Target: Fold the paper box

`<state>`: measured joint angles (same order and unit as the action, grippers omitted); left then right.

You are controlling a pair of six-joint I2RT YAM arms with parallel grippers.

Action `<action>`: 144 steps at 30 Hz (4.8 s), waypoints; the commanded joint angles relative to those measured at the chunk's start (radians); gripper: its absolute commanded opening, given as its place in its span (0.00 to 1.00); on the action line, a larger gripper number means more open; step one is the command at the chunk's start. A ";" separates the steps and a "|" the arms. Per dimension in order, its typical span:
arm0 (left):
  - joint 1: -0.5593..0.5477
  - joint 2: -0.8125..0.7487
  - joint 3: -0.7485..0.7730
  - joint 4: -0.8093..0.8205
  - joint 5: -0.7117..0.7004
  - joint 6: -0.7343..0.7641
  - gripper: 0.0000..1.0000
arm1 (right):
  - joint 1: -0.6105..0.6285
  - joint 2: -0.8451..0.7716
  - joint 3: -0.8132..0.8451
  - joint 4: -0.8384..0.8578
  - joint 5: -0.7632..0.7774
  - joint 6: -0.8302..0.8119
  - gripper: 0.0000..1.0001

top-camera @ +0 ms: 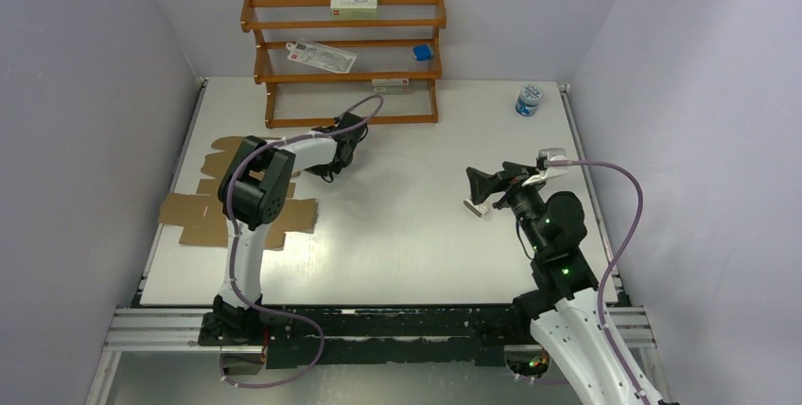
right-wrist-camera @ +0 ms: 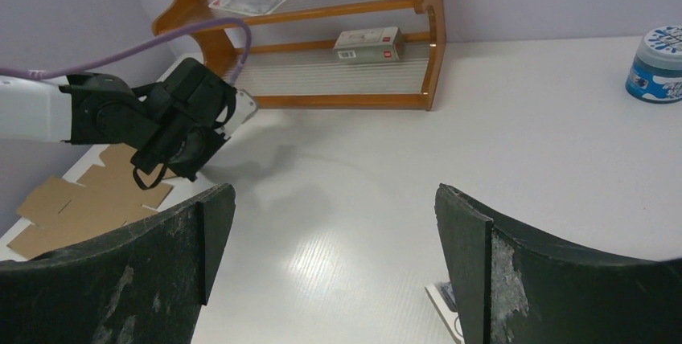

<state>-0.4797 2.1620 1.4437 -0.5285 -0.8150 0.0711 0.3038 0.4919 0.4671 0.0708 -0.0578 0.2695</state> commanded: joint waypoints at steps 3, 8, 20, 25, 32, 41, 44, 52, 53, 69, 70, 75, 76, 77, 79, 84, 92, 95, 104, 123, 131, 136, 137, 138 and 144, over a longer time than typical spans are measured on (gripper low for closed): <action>-0.080 -0.010 -0.027 -0.022 -0.048 0.003 0.06 | -0.006 -0.026 -0.008 0.029 -0.013 -0.001 1.00; -0.147 -0.021 -0.056 -0.024 -0.085 -0.027 0.05 | -0.006 -0.035 -0.003 0.031 -0.028 -0.002 1.00; -0.093 0.052 -0.002 0.001 -0.243 0.039 0.49 | -0.006 -0.037 -0.003 0.031 -0.042 -0.007 1.00; -0.062 0.096 0.026 0.026 -0.243 0.071 0.49 | -0.007 -0.023 -0.001 0.034 -0.042 -0.008 1.00; -0.022 0.137 0.034 0.042 -0.222 0.080 0.44 | -0.007 -0.007 0.002 0.034 -0.044 -0.009 1.00; -0.023 0.135 0.003 0.077 -0.202 0.090 0.21 | -0.006 -0.004 0.002 0.043 -0.052 -0.009 1.00; -0.023 0.137 -0.001 0.079 -0.211 0.094 0.11 | -0.006 -0.008 0.001 0.044 -0.055 -0.009 1.00; -0.041 0.114 -0.019 0.080 -0.232 0.087 0.05 | -0.006 -0.020 0.001 0.040 -0.057 -0.010 1.00; -0.052 0.106 -0.020 0.073 -0.232 0.078 0.05 | -0.007 -0.020 0.001 0.041 -0.057 -0.009 1.00; -0.524 -0.044 -0.081 0.036 -0.298 -0.010 0.07 | -0.006 -0.020 0.026 0.021 -0.061 0.002 1.00; -0.562 -0.048 -0.085 0.054 -0.294 0.006 0.07 | -0.006 -0.021 0.030 0.016 -0.057 0.002 1.00; -0.740 -0.070 -0.125 0.193 -0.274 0.126 0.08 | -0.008 -0.028 0.057 -0.029 -0.013 0.010 1.00; -0.773 -0.076 -0.135 0.225 -0.262 0.153 0.08 | -0.008 -0.029 0.064 -0.040 -0.005 0.010 1.00; -0.801 -0.085 -0.150 0.262 -0.251 0.179 0.09 | -0.006 -0.031 0.070 -0.049 0.005 0.012 1.00; -0.854 -0.109 -0.187 0.347 -0.229 0.232 0.11 | -0.006 -0.036 0.083 -0.066 0.029 0.015 1.00; -0.931 -0.164 -0.276 0.456 -0.189 0.308 0.22 | -0.007 -0.041 0.111 -0.117 0.083 0.023 1.00; -0.933 -0.296 -0.321 0.357 -0.148 0.149 0.57 | -0.007 0.061 0.156 -0.127 0.038 0.034 1.00; -0.934 -0.365 -0.342 0.305 -0.115 0.045 0.62 | -0.006 0.121 0.172 -0.117 0.003 0.045 1.00; -0.936 -0.517 -0.389 0.244 0.052 -0.156 0.82 | -0.007 0.329 0.185 -0.077 -0.127 0.043 1.00; -0.396 -0.862 -0.650 -0.053 0.300 -0.784 0.98 | 0.035 0.916 0.231 0.122 -0.443 0.072 0.96; -0.228 -1.016 -0.761 -0.057 0.302 -0.892 0.98 | 0.075 1.129 0.298 0.129 -0.423 0.050 0.91; -0.099 -1.039 -0.856 0.048 0.426 -0.870 0.98 | 0.101 1.208 0.339 0.118 -0.384 0.037 0.88; -0.072 -1.029 -0.868 0.079 0.462 -0.862 0.98 | 0.106 1.217 0.347 0.110 -0.371 0.029 0.88; -0.053 -1.017 -0.880 0.106 0.493 -0.859 0.98 | 0.110 1.228 0.352 0.103 -0.361 0.021 0.88; -0.019 -0.906 -0.864 0.201 0.539 -0.829 0.98 | 0.123 1.237 0.340 0.084 -0.344 0.004 0.88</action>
<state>-0.5121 1.2045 0.5598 -0.4469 -0.3416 -0.7784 0.4164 1.7206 0.8097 0.1738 -0.4309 0.3016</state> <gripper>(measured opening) 0.976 0.883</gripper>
